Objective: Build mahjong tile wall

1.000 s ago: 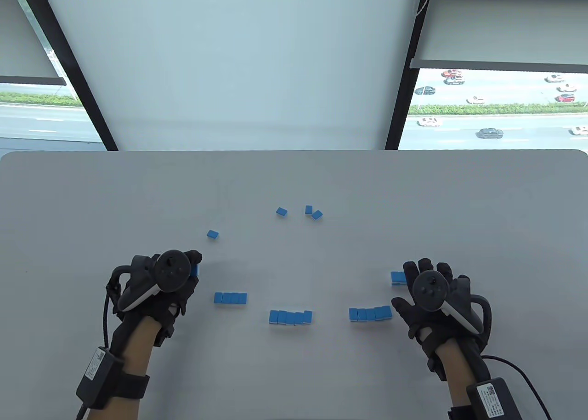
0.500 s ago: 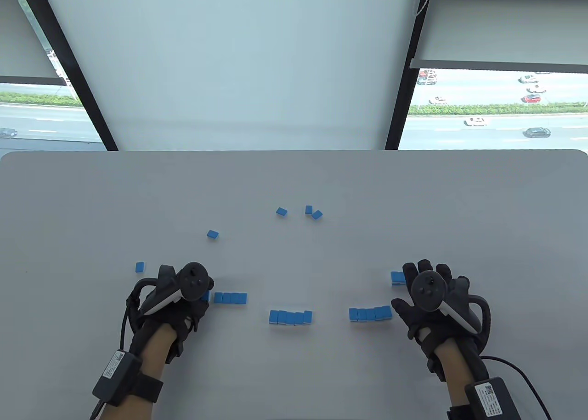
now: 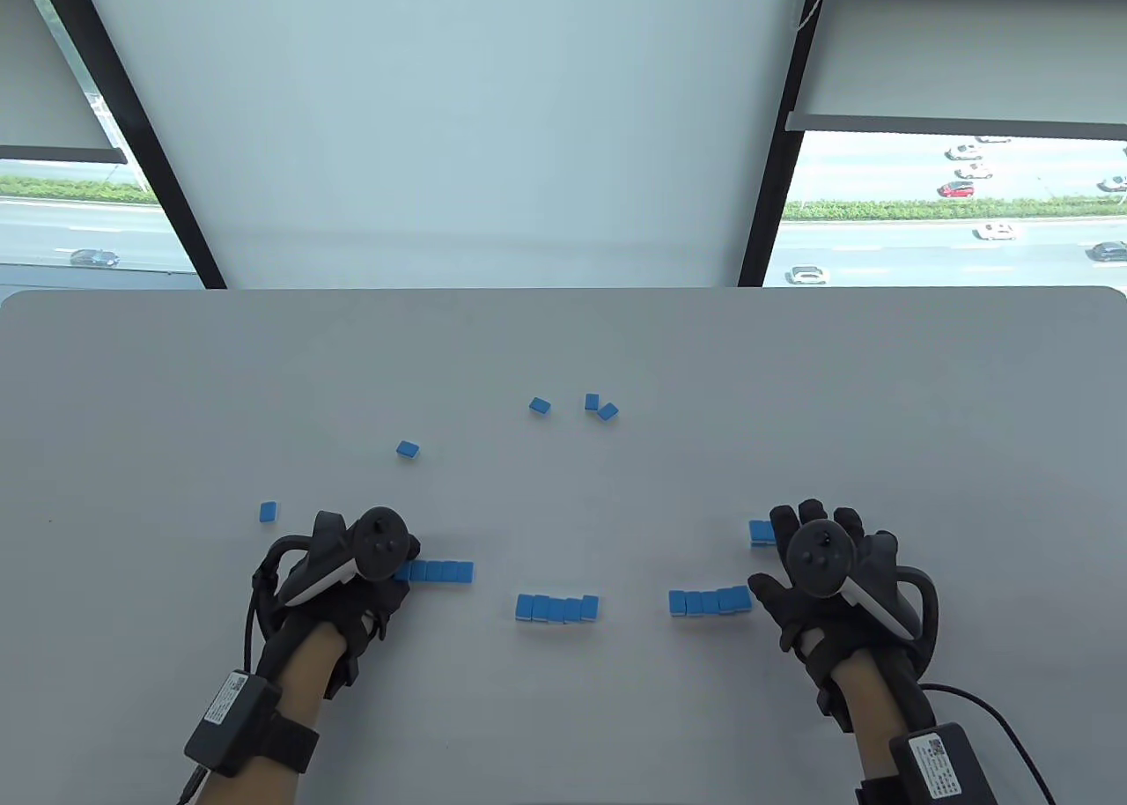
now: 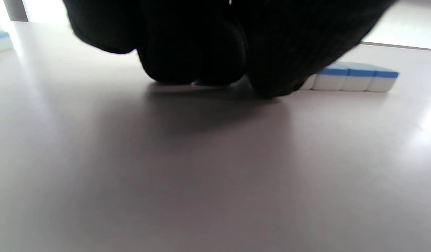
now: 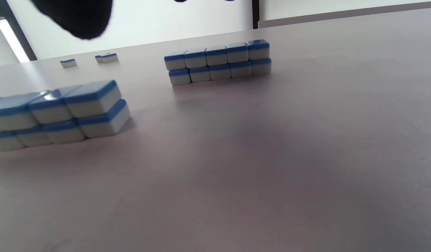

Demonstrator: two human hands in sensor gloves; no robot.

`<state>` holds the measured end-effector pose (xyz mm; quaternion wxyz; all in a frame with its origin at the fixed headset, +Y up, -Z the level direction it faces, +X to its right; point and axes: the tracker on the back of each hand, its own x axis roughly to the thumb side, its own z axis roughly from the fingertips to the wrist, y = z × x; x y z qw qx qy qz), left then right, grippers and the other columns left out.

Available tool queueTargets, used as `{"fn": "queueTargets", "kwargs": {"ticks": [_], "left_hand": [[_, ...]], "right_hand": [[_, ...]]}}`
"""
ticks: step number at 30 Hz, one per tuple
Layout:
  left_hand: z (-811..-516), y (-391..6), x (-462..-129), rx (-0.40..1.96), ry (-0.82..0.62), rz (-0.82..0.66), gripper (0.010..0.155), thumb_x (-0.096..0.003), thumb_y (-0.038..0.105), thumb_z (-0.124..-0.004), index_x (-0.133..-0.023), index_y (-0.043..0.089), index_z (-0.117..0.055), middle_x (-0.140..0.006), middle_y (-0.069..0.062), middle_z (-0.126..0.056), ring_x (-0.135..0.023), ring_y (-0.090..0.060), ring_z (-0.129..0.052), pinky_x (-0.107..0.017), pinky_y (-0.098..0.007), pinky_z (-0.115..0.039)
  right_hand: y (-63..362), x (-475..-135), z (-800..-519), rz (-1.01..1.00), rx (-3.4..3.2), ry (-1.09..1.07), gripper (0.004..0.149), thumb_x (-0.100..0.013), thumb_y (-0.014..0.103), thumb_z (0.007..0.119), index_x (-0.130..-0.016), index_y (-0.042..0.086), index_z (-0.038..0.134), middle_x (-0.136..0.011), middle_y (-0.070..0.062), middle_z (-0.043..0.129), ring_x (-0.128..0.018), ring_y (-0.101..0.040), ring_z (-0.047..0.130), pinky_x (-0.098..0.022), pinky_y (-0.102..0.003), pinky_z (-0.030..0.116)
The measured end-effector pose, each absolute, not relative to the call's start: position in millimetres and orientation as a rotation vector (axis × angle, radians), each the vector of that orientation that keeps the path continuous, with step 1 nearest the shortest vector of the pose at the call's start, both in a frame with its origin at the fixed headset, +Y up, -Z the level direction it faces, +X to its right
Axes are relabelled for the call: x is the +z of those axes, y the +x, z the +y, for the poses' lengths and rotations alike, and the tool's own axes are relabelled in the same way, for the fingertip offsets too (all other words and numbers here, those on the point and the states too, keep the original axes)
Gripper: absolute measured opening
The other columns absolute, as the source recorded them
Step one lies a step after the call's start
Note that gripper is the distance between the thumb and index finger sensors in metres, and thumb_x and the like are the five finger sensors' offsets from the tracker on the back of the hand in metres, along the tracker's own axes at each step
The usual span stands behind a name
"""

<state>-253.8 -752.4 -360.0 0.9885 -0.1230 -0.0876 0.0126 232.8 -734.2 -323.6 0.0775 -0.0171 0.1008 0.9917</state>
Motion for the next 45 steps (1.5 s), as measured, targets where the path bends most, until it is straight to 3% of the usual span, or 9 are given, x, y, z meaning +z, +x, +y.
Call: {"fn": "queueTargets", "kwargs": {"ticks": [16, 23, 31, 39, 45], "left_hand": [[-743.5, -261.7, -359.3, 0.107, -0.287, -0.159, 0.064, -0.0414, 0.041, -0.09, -0.101, 0.029, -0.068, -0.092, 0.002, -0.083, -0.078, -0.028, -0.088, -0.064, -0.056, -0.072], [-719.0, -267.4, -367.1, 0.122, -0.158, -0.133, 0.065, -0.0422, 0.049, -0.086, -0.101, 0.028, -0.07, -0.096, -0.001, -0.084, -0.078, -0.029, -0.09, -0.063, -0.057, -0.072], [-698.1, -264.0, -426.9, 0.088, -0.128, -0.011, 0.065, -0.0414, 0.052, -0.085, -0.1, 0.026, -0.074, -0.092, -0.001, -0.09, -0.074, -0.03, -0.095, -0.06, -0.057, -0.076], [-725.6, -269.5, -493.6, 0.158, -0.249, 0.283, 0.071, -0.0398, 0.061, -0.078, -0.1, 0.024, -0.074, -0.085, -0.004, -0.097, -0.067, -0.031, -0.1, -0.056, -0.056, -0.079], [-736.3, -257.2, -508.1, 0.076, -0.289, 0.334, 0.075, -0.036, 0.065, -0.082, -0.099, 0.025, -0.076, -0.081, -0.002, -0.097, -0.063, -0.029, -0.101, -0.055, -0.055, -0.08]], "right_hand": [[233.7, -322.3, -731.2, 0.281, 2.968, -0.042, 0.08, -0.046, 0.064, 0.067, -0.109, 0.035, 0.026, -0.116, 0.0, 0.018, -0.104, -0.04, 0.016, -0.067, -0.066, 0.014], [234.2, -321.3, -728.3, 0.256, 2.965, -0.037, 0.08, -0.046, 0.064, 0.067, -0.109, 0.035, 0.026, -0.116, 0.0, 0.018, -0.104, -0.04, 0.016, -0.067, -0.066, 0.014], [235.1, -321.2, -728.0, 0.244, 2.971, -0.044, 0.08, -0.046, 0.064, 0.067, -0.109, 0.035, 0.026, -0.116, 0.0, 0.018, -0.104, -0.041, 0.016, -0.067, -0.066, 0.014], [236.3, -320.3, -727.5, 0.249, 2.978, -0.059, 0.08, -0.046, 0.064, 0.067, -0.108, 0.035, 0.026, -0.116, 0.0, 0.018, -0.104, -0.041, 0.016, -0.066, -0.066, 0.014], [238.1, -320.6, -727.1, 0.247, 2.971, -0.064, 0.08, -0.046, 0.064, 0.067, -0.109, 0.035, 0.026, -0.116, 0.0, 0.018, -0.104, -0.041, 0.016, -0.066, -0.066, 0.014]]}}
